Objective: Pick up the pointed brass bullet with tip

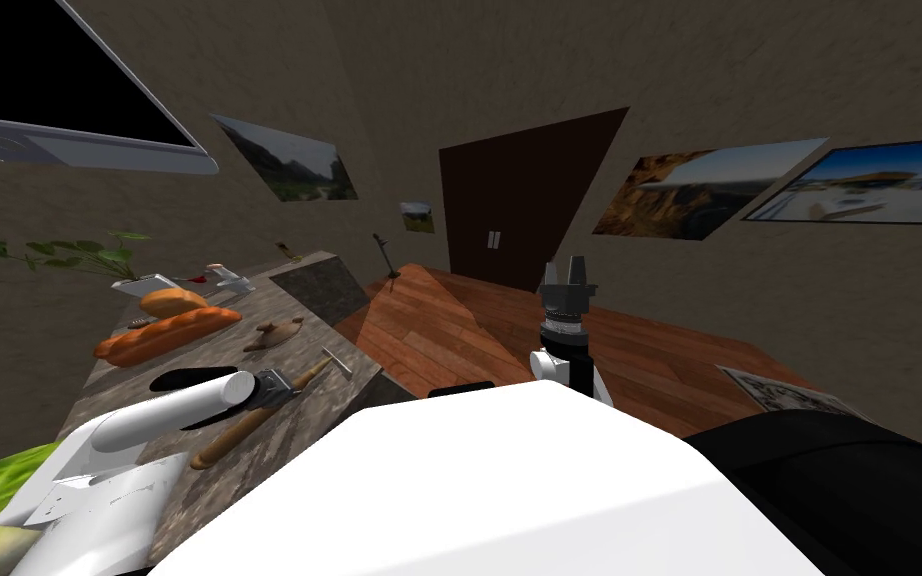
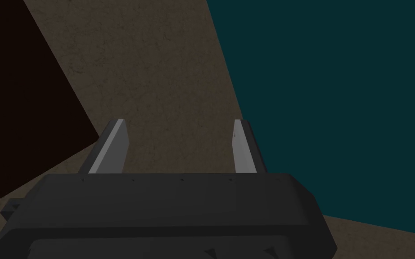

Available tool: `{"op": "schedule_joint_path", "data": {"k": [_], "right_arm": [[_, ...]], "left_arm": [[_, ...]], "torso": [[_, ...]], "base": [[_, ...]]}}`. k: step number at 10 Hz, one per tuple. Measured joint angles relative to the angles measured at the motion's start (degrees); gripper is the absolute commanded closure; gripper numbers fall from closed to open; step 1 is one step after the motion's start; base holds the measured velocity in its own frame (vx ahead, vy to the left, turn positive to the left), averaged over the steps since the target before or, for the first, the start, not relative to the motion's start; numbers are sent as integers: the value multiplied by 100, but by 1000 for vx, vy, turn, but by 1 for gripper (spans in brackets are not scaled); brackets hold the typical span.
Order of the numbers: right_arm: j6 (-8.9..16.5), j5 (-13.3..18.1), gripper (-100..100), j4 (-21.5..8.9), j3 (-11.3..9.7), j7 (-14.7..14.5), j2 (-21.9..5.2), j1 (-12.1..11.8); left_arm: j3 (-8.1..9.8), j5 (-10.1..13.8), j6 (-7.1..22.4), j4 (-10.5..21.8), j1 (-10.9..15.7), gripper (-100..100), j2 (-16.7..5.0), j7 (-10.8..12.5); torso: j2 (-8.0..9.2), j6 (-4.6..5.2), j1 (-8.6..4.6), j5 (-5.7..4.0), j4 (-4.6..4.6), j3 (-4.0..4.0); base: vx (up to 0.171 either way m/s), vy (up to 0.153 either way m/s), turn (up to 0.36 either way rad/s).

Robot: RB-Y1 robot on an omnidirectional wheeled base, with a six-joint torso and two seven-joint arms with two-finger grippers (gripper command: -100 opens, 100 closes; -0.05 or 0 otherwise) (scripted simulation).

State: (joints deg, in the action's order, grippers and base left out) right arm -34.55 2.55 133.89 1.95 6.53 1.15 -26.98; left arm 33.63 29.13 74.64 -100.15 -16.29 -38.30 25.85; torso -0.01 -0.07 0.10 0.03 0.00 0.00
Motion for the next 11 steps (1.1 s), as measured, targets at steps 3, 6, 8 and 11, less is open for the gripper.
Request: {"op": "schedule_joint_path", "data": {"k": [3, 6, 8, 11], "right_arm": [[0, 0, 0, 0, 0, 0, 0, 0], [0, 0, 0, 0, 0, 0, 0, 0], [0, 0, 0, 0, 0, 0, 0, 0], [0, 0, 0, 0, 0, 0, 0, 0]], "left_arm": [[11, 57, 397, 160, 44, -100, -120, 8], [28, 125, 746, 323, 55, -100, -222, -8], [17, 150, 989, 360, 51, -100, -257, 4], [-23, 111, 934, 468, 88, -100, -232, -14]], "torso": [[0, 3, 0, -1, 0, 0], [0, 1, 1, 0, 0, 0], [-1, 1, 1, 0, 0, -1], [-3, 0, -6, -1, -1, -2]], "base": [[0, 27, -91], [0, 28, -71], [2, 21, -41], [6, 8, -4]]}}
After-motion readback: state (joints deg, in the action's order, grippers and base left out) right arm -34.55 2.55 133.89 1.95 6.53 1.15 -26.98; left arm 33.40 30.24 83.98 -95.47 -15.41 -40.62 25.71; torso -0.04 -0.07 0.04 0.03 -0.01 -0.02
